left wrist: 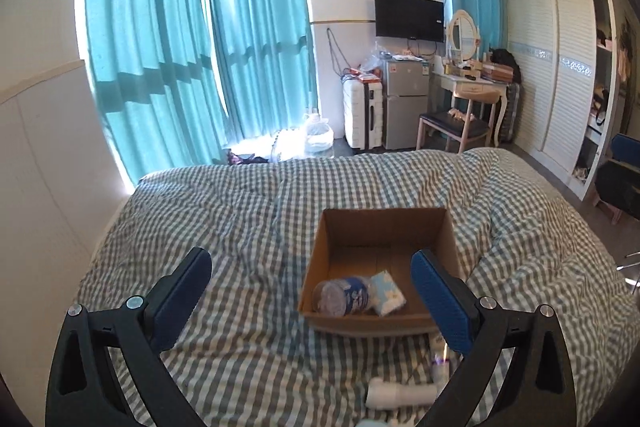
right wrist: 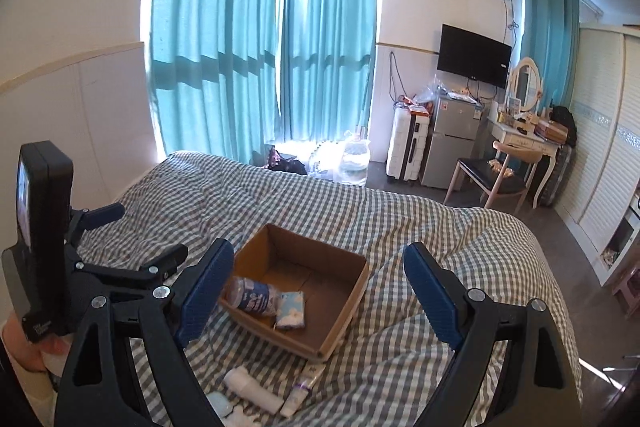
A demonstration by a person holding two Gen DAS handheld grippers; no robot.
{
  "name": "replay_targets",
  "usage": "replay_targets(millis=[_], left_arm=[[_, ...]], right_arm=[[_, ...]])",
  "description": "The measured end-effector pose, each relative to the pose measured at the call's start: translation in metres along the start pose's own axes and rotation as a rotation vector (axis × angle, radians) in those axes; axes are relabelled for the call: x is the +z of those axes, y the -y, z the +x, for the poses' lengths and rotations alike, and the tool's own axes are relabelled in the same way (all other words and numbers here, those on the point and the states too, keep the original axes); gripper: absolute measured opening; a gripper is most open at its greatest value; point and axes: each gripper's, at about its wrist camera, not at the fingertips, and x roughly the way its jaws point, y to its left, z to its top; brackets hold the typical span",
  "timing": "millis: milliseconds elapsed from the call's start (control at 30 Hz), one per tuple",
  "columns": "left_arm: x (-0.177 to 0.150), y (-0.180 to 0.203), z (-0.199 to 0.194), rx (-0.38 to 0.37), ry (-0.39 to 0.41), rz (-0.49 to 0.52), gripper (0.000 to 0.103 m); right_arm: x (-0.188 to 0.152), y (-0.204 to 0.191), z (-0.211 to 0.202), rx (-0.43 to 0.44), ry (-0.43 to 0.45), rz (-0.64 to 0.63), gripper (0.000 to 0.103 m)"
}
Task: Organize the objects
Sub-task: 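Grasp the tape roll with the left tool while the right tool grasps the black nozzle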
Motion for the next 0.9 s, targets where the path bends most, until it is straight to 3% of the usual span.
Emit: replay_targets(millis=[300, 667, 800, 900], left_arm=[[-0.076, -0.001, -0.039, 0.016, -0.060, -0.023, 0.103], [-0.173, 0.006, -0.030, 0.016, -0.189, -0.045, 0.103], [-0.202, 0.012, -0.029, 0.009, -0.242, -0.038, 0.103], [-0.216, 0.021, -0.034, -0.058, -0.264, -0.043, 0.103]], right_arm=[[-0.072, -0.034, -0.043, 0.038, -0.051, -0.059, 0.087], [-0.167, -0.061, -0.021, 0.083, -0.170, -0.053, 0.087], [-0.187, -0.061, -0.009, 0.077, -0.199, -0.001, 0.087], [-0.197, -0.054, 0.000, 0.087, -0.229, 0.049, 0.087]])
